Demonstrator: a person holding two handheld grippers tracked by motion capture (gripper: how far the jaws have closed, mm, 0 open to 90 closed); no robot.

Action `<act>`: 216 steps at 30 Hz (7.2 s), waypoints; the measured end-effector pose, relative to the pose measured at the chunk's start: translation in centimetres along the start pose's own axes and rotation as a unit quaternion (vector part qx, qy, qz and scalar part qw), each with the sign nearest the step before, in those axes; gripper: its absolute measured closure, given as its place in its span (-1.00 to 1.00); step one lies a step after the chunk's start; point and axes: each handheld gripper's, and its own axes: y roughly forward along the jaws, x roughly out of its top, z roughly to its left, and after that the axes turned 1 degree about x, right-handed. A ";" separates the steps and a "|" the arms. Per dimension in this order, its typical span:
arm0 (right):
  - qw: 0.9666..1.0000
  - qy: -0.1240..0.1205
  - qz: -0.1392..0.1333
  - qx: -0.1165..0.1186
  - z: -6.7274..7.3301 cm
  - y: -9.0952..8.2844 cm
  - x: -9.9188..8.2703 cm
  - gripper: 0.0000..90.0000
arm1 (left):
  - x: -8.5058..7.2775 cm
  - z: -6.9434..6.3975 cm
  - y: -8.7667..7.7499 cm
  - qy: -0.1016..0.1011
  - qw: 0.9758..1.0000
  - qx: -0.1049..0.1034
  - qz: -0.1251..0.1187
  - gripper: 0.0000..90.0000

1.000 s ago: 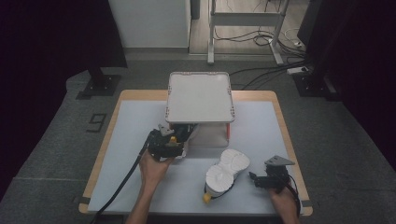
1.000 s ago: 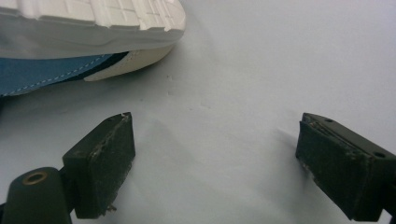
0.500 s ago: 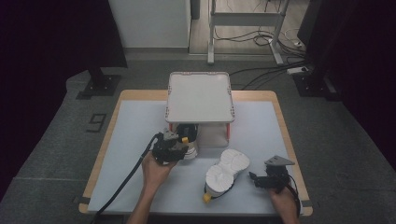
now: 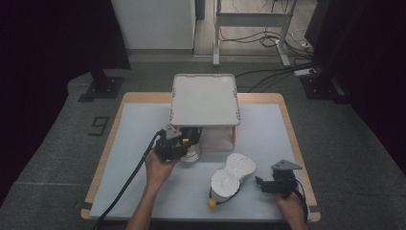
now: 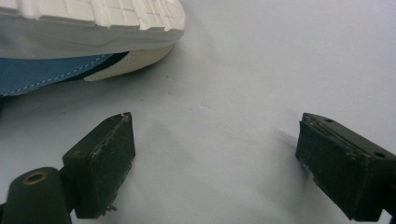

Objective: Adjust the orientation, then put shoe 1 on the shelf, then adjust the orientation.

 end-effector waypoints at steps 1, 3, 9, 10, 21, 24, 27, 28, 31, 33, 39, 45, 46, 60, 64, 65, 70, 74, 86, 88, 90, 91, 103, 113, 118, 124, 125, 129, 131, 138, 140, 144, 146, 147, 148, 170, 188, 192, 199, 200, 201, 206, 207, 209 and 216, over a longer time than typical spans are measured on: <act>1.000 0.000 0.000 0.000 0.0 0.0 0.0 -0.75 | 0.1 -0.1 0.3 0.001 1.000 0.002 -0.002 0.09; 1.000 0.000 0.000 0.000 0.0 0.0 0.0 -0.75 | 0.2 -0.2 0.8 0.004 1.000 0.002 -0.004 0.10; 1.000 0.000 0.000 0.000 0.0 0.0 0.0 -0.75 | 0.8 -0.5 2.0 0.022 1.000 0.005 -0.006 0.13; 1.000 0.000 0.000 0.000 0.0 0.0 0.0 -0.75 | 0.9 -0.6 2.0 0.024 1.000 0.006 -0.004 0.14; 1.000 0.001 0.000 0.000 0.0 0.0 0.0 -0.75 | 1.1 -1.0 2.4 0.045 0.998 0.037 -0.013 0.38; 1.000 0.001 0.000 0.000 0.0 0.0 0.0 -0.75 | 1.2 -0.8 2.6 0.041 0.998 0.042 -0.017 0.12; 1.000 0.000 0.001 0.000 0.0 0.0 0.0 -0.75 | 1.5 -0.6 3.0 0.018 0.999 0.026 -0.024 0.03; 1.000 0.001 0.000 0.000 0.0 0.0 0.0 -0.75 | 1.5 -0.5 3.1 0.014 0.999 0.019 -0.022 0.03; 1.000 0.000 0.000 0.000 0.0 0.0 0.0 -0.75 | 1.6 -0.6 3.6 0.013 0.999 0.018 -0.023 0.06; 1.000 0.000 0.000 0.000 0.0 0.0 0.0 -0.75 | 1.7 -0.8 3.6 0.012 0.999 0.020 -0.025 0.11; 1.000 0.000 0.000 0.000 0.0 0.0 0.0 -0.75 | 1.7 -0.9 3.7 0.015 0.999 0.032 -0.027 0.20; 1.000 0.000 0.000 0.000 0.0 0.0 0.0 -0.75 | 1.7 -0.4 4.0 0.019 0.997 0.068 -0.019 0.20; 1.000 0.000 0.000 0.000 0.0 0.0 0.0 -0.75 | 1.6 -0.3 4.0 0.021 0.997 0.075 -0.016 0.20; 1.000 0.000 0.000 0.000 0.0 0.0 0.0 -0.75 | 1.6 0.3 4.5 0.014 0.997 0.080 -0.017 0.13; 1.000 0.000 0.000 0.000 0.0 0.0 0.0 -0.75 | 1.5 -0.2 4.2 0.018 0.996 0.088 -0.014 -0.01; 1.000 0.001 0.000 0.000 0.0 0.0 0.0 -0.75 | 1.4 -0.3 4.0 0.017 0.996 0.083 -0.011 -0.10; 1.000 0.000 0.000 0.000 0.0 0.0 0.0 -0.75 | 1.3 -0.4 2.8 0.003 0.999 0.046 -0.009 -0.38; 1.000 0.000 0.000 0.000 0.0 0.0 0.0 -0.75 | 0.6 -0.2 0.7 0.004 1.000 0.022 0.006 -0.64; 1.000 0.000 0.000 0.000 0.0 0.0 0.0 -0.75 | -4.0 1.3 -3.2 0.006 0.999 0.017 0.033 -1.00; 1.000 0.000 0.000 0.000 0.0 0.0 0.0 -0.75 | -5.0 1.6 -3.5 -0.001 1.000 0.013 0.028 -1.00; 1.000 0.000 0.000 0.000 0.0 0.0 0.0 -0.75 | -6.1 1.9 -3.7 -0.007 1.000 0.007 0.028 -1.00; 1.000 0.000 0.000 0.000 0.0 0.0 0.0 -0.75 | -6.7 2.0 -3.8 -0.009 0.999 0.009 0.030 -1.00; 1.000 0.000 0.000 -0.001 0.0 0.0 0.0 -0.75 | -12.6 3.5 -3.4 -0.018 0.996 0.032 0.085 -1.00; 1.000 -0.001 0.000 -0.001 0.0 0.0 0.0 -0.74 | -13.6 4.2 -3.4 -0.047 0.994 0.021 0.093 -1.00; 1.000 -0.004 0.004 0.004 0.2 -0.2 0.1 -0.78 | -13.7 4.2 -3.4 -0.046 0.994 0.022 0.092 -1.00; 1.000 -0.018 -0.009 0.011 0.8 -1.6 1.0 -0.82 | -13.7 4.2 -3.4 -0.046 0.994 0.022 0.092 -1.00; 1.000 -0.020 -0.014 0.014 0.9 -2.0 1.1 -0.83 | -13.7 4.2 -3.4 -0.046 0.994 0.022 0.092 -1.00; 0.999 -0.024 -0.015 0.028 1.2 -3.2 1.9 -0.86 | -13.7 4.2 -3.4 -0.045 0.994 0.023 0.092 -1.00; 0.999 -0.030 -0.018 0.039 1.5 -4.3 3.0 -0.89 | -13.7 4.2 -3.4 -0.045 0.994 0.023 0.092 -1.00; 0.995 -0.058 -0.034 0.069 3.6 -4.8 6.7 -0.97 | -13.7 4.2 -3.4 -0.045 0.994 0.023 0.092 -1.00; 0.994 -0.068 -0.033 0.074 4.2 -4.3 7.5 -0.98 | -13.7 4.2 -3.4 -0.046 0.994 0.022 0.092 -1.00; 0.993 -0.081 -0.031 0.081 5.1 -3.0 8.6 -1.00 | -13.7 4.2 -3.4 -0.046 0.994 0.022 0.092 -1.00; 0.992 -0.087 -0.027 0.083 5.5 -2.3 9.0 -1.00 | -13.7 4.2 -3.4 -0.046 0.994 0.022 0.092 -1.00; 0.992 -0.087 -0.027 0.083 5.5 -2.3 9.0 -1.00 | -13.7 4.2 -3.4 -0.046 0.994 0.022 0.092 -1.00; 0.993 -0.088 -0.020 0.080 5.7 -1.6 9.2 -1.00 | -13.7 4.2 -3.4 -0.045 0.994 0.022 0.092 -1.00; 0.996 -0.052 0.001 0.068 3.0 -4.2 4.7 -1.00 | -13.7 4.1 -3.4 -0.046 0.995 0.023 0.091 -1.00; 0.999 -0.021 0.017 0.019 -0.2 -6.9 1.3 -0.97 | -13.7 4.1 -3.4 -0.045 0.995 0.023 0.091 -1.00; 0.999 -0.019 -0.017 0.024 -0.5 -8.4 2.2 -0.97 | -13.7 4.1 -3.4 -0.045 0.995 0.023 0.091 -1.00; 0.998 -0.041 -0.041 0.031 0.8 -8.2 4.3 -1.00 | -13.7 4.1 -3.4 -0.045 0.995 0.022 0.091 -1.00; 0.998 -0.040 -0.040 0.029 0.9 -7.9 4.5 -1.00 | -13.7 4.1 -3.4 -0.046 0.995 0.022 0.091 -1.00; 0.998 -0.041 -0.041 0.026 1.0 -7.6 4.7 -1.00 | -13.7 4.1 -3.4 -0.045 0.995 0.023 0.091 -1.00; 0.998 -0.045 -0.048 0.024 1.4 -6.7 5.3 -1.00 | -13.7 4.1 -3.4 -0.045 0.995 0.023 0.091 -1.00; 0.998 -0.045 -0.048 0.024 1.4 -6.7 5.3 -1.00 | -13.7 4.1 -3.4 -0.045 0.995 0.023 0.091 -1.00; 0.998 -0.052 -0.042 0.014 1.7 -6.3 5.5 -1.00 | -13.7 4.1 -3.4 -0.045 0.995 0.023 0.091 -1.00; 0.997 -0.051 -0.048 0.015 1.0 -6.5 5.2 -1.00 | -13.7 4.1 -3.4 -0.045 0.995 0.023 0.091 -1.00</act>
